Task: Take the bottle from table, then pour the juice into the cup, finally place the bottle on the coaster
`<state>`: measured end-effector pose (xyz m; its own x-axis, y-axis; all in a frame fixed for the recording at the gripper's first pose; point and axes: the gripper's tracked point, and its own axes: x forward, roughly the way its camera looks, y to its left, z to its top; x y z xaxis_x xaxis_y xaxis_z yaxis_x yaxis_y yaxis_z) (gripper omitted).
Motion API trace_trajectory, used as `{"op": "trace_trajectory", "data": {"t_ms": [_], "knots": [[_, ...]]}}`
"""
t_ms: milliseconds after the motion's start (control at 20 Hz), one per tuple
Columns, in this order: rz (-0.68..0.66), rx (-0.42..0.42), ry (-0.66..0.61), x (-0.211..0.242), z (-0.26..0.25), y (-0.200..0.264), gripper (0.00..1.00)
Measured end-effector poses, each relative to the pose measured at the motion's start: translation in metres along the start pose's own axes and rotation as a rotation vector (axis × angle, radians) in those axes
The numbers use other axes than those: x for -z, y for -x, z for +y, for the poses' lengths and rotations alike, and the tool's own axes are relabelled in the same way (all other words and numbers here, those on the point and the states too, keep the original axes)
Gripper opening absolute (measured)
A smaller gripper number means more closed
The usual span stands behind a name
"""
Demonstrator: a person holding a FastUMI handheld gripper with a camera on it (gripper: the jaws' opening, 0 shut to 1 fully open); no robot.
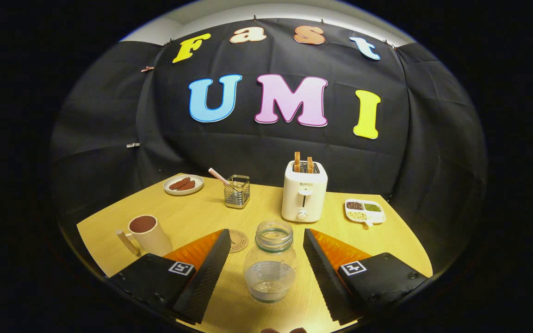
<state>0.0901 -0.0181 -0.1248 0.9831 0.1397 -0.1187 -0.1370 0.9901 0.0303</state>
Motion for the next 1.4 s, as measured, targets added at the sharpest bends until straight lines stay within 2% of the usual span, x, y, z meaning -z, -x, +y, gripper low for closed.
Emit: {"op": "trace_trajectory", "data": {"t_ms": [300,500,650,750,800,1150,1400], "knots": [[-0.010,-0.009,0.015,0.032,-0.001,-0.008,0.98],[0.017,0.012,-0.026,0.054,-0.011,-0.012,0.98],[0.011,0.009,-0.061,0.053,-0.014,-0.016,0.96],[0.000,0.000,-0.061,0.051,-0.010,-0.016,0.90],[-0.001,-0.003,-0.061,0.051,-0.010,-0.017,0.84],[0.006,-0.012,-0.042,0.050,-0.013,-0.017,0.80],[-0.031,-0.039,0.085,0.028,-0.010,-0.020,0.76]]}}
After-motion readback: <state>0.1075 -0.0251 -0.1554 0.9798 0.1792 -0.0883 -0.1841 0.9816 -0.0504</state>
